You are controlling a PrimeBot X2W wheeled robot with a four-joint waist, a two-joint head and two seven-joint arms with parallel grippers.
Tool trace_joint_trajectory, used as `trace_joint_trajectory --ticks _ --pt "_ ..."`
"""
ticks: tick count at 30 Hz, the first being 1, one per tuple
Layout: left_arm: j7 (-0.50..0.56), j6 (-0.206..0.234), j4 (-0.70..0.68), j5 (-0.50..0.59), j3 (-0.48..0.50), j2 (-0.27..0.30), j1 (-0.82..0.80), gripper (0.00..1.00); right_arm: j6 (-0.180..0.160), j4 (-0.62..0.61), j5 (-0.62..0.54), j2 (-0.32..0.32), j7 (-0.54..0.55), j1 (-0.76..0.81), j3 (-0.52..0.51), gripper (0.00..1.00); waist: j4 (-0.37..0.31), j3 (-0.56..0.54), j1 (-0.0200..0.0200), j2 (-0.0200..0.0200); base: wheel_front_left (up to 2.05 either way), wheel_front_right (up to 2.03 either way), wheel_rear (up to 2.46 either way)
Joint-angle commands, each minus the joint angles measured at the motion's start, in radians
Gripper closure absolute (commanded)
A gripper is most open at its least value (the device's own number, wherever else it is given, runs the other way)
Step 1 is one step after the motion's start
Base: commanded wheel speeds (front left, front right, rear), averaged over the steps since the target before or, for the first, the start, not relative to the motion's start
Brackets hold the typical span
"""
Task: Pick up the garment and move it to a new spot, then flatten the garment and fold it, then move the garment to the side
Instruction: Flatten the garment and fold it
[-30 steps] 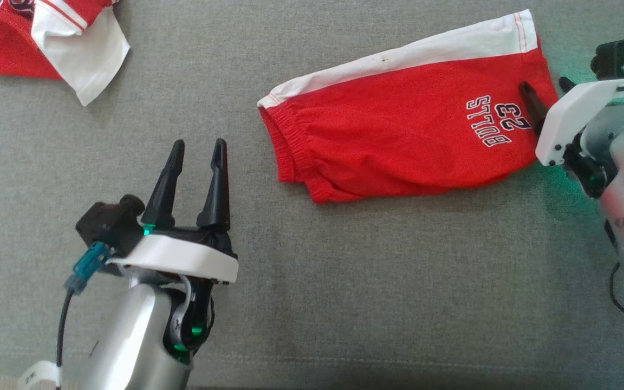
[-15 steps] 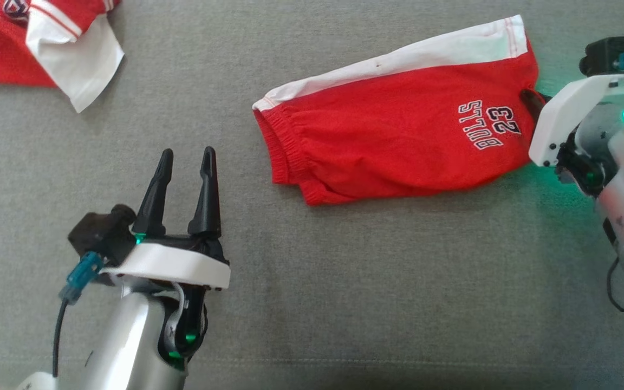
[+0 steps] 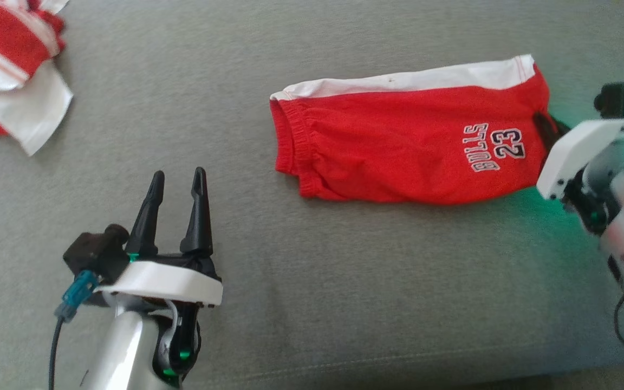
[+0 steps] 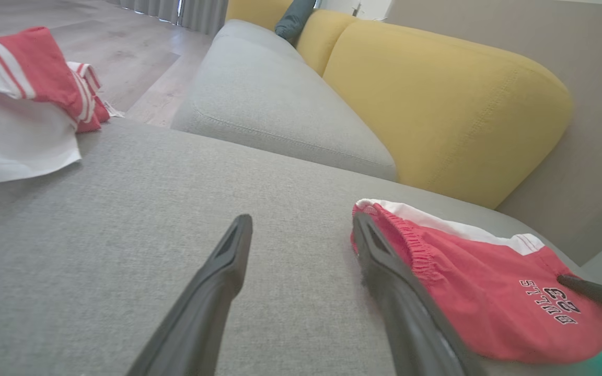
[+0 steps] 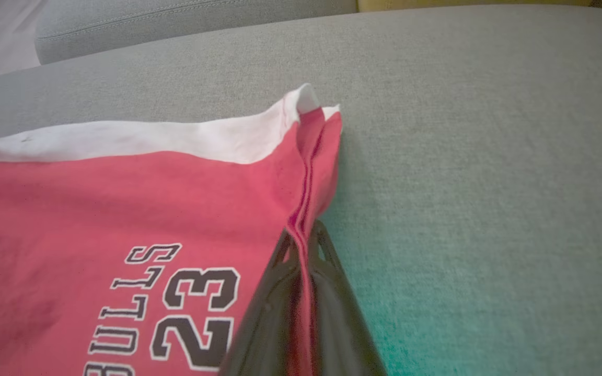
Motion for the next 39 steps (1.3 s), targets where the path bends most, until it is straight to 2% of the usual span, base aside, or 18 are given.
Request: trace_joint_trajectory --ticks 1,9,20,28,33,39 --pt "-0.012 -0.006 -0.034 0.014 0.034 0.005 -0.008 0.00 0.007 -0.030 0.010 -0.016 -0.030 0.033 0.004 1.00 -0.037 -0.013 0.0000 0.0000 0.00 0.00 0.00" --pt "-0.009 -0.008 0.007 0.018 0.020 0.008 -0.033 0.00 0.007 0.000 0.001 0.022 -0.126 0.053 -0.029 1.00 -0.072 -0.015 0.0000 0.0000 0.00 0.00 0.00" --pt "-0.011 -0.006 0.075 0.019 0.014 0.004 -0.046 0.00 0.007 0.054 -0.030 0.053 -0.199 0.009 -0.049 1.00 -0.039 -0.067 0.0000 0.0000 0.00 0.00 0.00" --pt "-0.012 -0.006 0.071 0.002 0.007 -0.003 -0.026 0.00 0.007 -0.015 -0.059 0.132 -0.179 -0.045 0.003 1.00 0.022 -0.112 0.0000 0.0000 0.00 0.00 0.00" --pt "-0.012 -0.002 0.054 -0.009 -0.003 -0.006 -0.011 0.00 0.007 -0.099 -0.055 0.194 -0.144 -0.031 0.057 1.00 0.072 -0.122 0.0000 0.0000 0.00 0.00 0.00" --pt "-0.012 0.001 0.044 -0.017 -0.007 -0.007 -0.008 0.00 0.007 -0.121 -0.045 0.243 -0.115 -0.008 0.090 1.00 0.104 -0.110 0.0000 0.0000 0.00 0.00 0.00"
